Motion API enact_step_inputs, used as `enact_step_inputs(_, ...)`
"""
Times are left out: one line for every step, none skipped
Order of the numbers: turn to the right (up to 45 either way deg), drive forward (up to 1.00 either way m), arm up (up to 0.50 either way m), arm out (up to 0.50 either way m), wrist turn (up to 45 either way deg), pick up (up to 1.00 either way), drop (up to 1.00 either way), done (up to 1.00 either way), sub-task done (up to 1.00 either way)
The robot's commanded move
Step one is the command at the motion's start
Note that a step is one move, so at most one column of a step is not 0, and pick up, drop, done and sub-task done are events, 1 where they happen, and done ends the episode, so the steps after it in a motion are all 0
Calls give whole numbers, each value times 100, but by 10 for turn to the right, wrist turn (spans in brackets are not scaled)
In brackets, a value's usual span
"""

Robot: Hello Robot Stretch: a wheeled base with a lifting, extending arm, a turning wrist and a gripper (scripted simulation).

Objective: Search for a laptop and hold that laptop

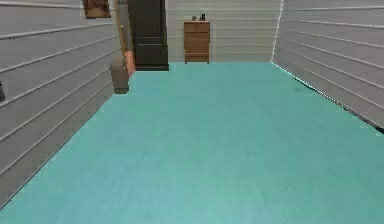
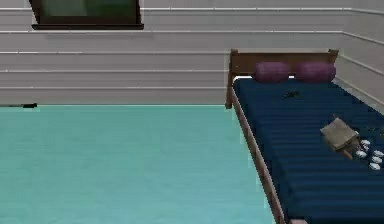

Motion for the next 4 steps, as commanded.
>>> enact_step_inputs(180,0,0,0,0,0,0,0,0)
enact_step_inputs(0,45,0,0,0,0,0,0,0)
enact_step_inputs(-240,0,0,0,0,0,0,0,0)
enact_step_inputs(0,100,0,0,0,0,0,0,0)
